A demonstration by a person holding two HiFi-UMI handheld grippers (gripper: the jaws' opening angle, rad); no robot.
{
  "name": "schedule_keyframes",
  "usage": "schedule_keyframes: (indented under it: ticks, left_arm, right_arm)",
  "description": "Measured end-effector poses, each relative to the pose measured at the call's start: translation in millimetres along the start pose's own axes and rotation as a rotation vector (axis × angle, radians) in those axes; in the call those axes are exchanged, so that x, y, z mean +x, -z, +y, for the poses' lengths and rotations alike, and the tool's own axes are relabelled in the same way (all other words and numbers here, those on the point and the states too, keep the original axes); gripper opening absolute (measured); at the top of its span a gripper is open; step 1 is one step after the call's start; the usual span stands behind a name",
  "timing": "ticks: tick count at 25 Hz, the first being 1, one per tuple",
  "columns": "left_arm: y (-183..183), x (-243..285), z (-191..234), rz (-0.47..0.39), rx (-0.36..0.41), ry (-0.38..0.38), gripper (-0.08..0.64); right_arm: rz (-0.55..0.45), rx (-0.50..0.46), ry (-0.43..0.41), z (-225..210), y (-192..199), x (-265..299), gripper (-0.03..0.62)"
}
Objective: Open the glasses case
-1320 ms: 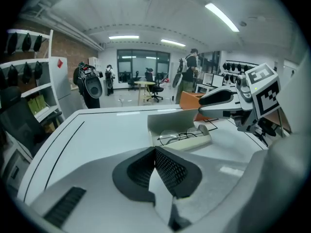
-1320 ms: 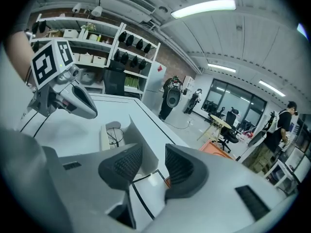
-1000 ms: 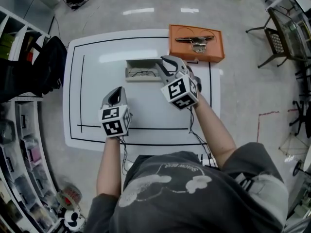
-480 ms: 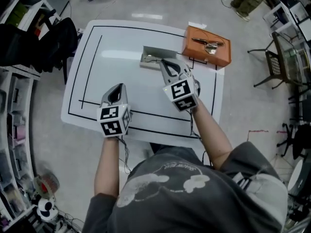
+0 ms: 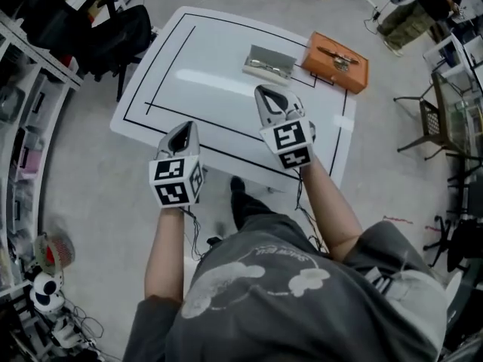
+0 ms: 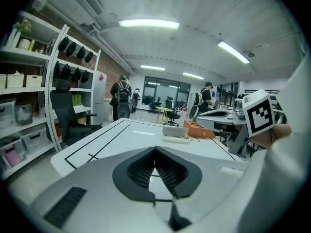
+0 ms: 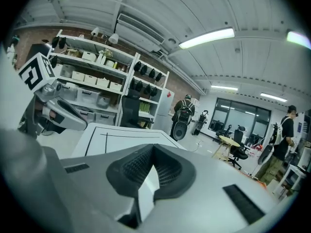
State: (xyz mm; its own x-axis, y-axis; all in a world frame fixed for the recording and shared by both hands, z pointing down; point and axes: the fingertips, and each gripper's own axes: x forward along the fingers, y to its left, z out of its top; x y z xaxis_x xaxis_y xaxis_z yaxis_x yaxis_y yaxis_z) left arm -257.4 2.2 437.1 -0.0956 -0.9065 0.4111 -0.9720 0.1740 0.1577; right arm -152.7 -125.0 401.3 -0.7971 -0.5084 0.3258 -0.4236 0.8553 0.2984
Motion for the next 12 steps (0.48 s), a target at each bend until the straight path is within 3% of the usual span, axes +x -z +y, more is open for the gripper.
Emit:
schedule_keyframes:
  ticks: [12]
  left_arm:
    - [50,-157,-16,-0.073,-0.045,-0.106,0.002]
  right_arm:
    - [-0.024,-0.012,-0.102,103,3,-112,0.0]
